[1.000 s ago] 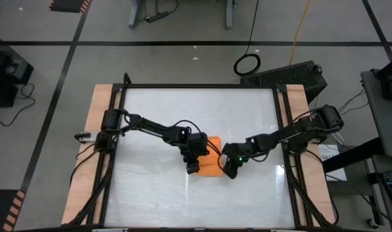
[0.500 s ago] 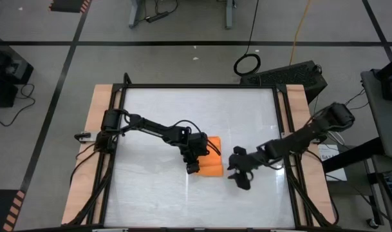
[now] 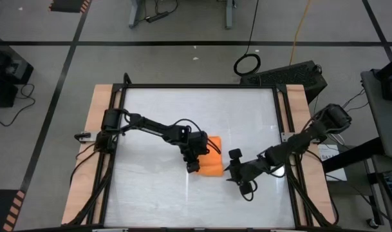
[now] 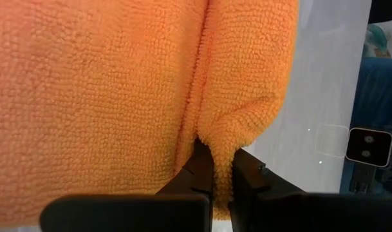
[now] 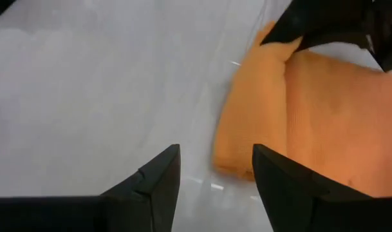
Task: Roll towel
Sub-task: Roll the towel
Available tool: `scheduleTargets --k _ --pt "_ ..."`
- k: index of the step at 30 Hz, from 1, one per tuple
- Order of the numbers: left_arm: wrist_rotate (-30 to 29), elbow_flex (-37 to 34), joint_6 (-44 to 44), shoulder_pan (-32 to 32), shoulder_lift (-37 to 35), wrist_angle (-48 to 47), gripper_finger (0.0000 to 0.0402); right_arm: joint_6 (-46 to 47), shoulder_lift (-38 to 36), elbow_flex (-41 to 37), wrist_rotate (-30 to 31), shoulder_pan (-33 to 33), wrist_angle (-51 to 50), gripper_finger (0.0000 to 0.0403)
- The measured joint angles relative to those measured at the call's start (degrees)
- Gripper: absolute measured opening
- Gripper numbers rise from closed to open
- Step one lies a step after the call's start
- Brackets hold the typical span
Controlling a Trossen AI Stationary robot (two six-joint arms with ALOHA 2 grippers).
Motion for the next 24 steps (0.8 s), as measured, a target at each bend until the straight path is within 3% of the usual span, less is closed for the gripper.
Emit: scheduleTargets --k 5,13,24 --pt "1.2 0.0 0.0 1.2 0.0 0.0 0.0019 -1.8 3.6 0.0 0.1 -1.4 2.5 0.0184" --pt "2.4 0.0 0.5 2.7 0.0 0.0 0.0019 -3.5 5.6 0.0 7.1 -1.8 2.8 0.0184" --pt "4.4 0.0 0.6 4.8 0.0 0.0 0.0019 -4.6 5.6 0.0 5.5 -5.3 2.5 0.0184"
